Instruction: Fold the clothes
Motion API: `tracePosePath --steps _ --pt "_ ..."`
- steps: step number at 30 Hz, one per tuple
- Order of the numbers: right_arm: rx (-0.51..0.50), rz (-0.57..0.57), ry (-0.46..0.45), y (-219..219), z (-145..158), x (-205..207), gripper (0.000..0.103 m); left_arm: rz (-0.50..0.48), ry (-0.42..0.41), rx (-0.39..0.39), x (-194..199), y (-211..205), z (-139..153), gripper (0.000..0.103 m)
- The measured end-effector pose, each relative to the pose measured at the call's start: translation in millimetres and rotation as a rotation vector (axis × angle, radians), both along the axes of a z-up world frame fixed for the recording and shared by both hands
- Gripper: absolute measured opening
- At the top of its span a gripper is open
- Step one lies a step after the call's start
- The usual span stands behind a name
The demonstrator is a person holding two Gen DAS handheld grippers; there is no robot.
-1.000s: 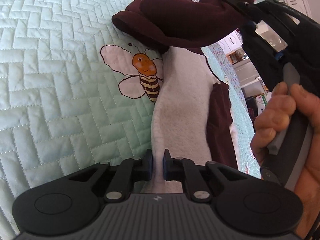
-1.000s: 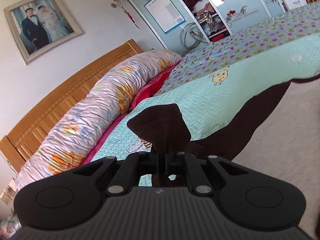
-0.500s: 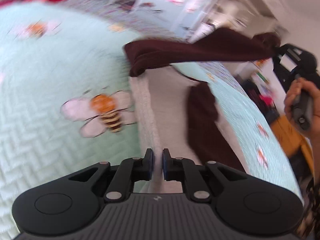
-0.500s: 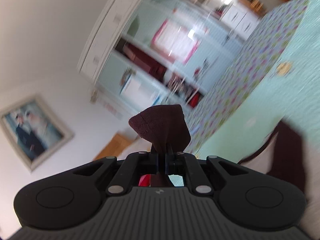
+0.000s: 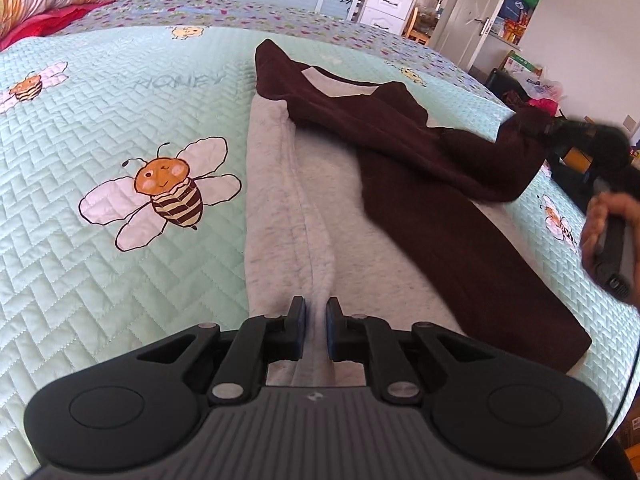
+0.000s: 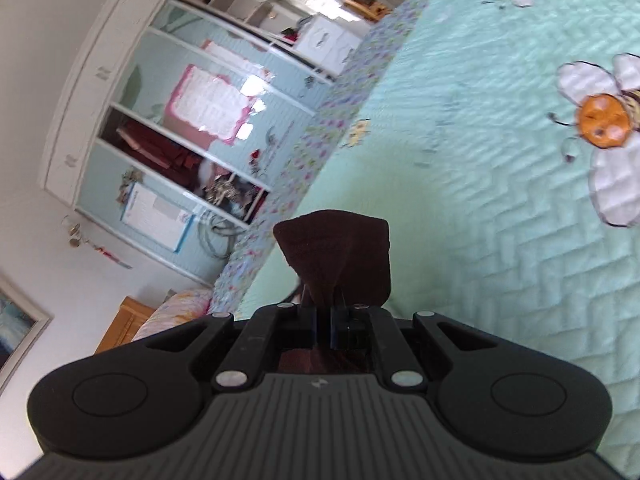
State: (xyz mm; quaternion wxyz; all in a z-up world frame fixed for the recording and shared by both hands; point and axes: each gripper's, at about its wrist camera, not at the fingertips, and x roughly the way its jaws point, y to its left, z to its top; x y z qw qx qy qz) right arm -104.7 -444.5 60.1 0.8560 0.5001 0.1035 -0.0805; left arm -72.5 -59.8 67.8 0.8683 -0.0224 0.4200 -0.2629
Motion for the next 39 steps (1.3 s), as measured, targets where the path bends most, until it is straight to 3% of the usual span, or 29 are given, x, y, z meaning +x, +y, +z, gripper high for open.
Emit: tracePosePath --steps 4,7,9,11,16,20,24,30,34,36,39 --pt "-0.075 0.031 -0.157 -2.6 55.3 0.0 0.009 0.011 -0.003 -0.004 -2.8 -1.9 8.6 0.010" --pt "-0.140 -0.048 -0.272 -32.3 90.0 -28.3 0.009 -0.020 -0.031 -0.015 -8.9 -8.9 21.8 0.010" --pt "-0.182 -0.107 -0.292 -55.0 92.8 -50.0 0.009 -0.055 -0.022 -0.001 -12.1 -22.3 19.6 0.011" --pt "-0.200 -0.134 -0.244 -73.1 77.6 -64.2 0.009 -0.090 -0.013 0.014 -15.2 -35.9 16.9 0.012" --pt "-0.084 -0.127 -0.049 -95.5 -3.0 -67.7 0.009 -0.111 0.028 0.091 -15.8 -58.6 -0.7 0.013" --pt "-0.007 -0.073 -0.057 -86.6 -30.3 -67.6 0.009 -0.101 0.048 0.083 -11.7 -58.1 -0.5 0.014" --pt "-0.042 0.078 -0.200 -64.0 12.8 -40.5 0.009 -0.094 0.063 0.087 -7.3 -58.6 -3.3 0.015" --pt "-0.158 0.308 -0.491 -31.3 151.1 37.8 0.009 -0.060 0.105 0.068 -1.1 -57.3 -3.3 0.016" --pt "-0.257 0.349 -0.632 -23.2 225.0 48.6 0.009 -0.038 0.116 0.067 -0.6 -58.5 -1.4 0.016" --pt "-0.298 0.307 -0.634 -33.5 231.3 38.5 0.009 -0.037 0.109 0.078 -2.9 -60.2 -0.2 0.016" --pt "-0.284 0.216 -0.576 -66.7 202.5 9.8 0.009 -0.054 0.080 0.119 -7.1 -66.2 1.8 0.016"
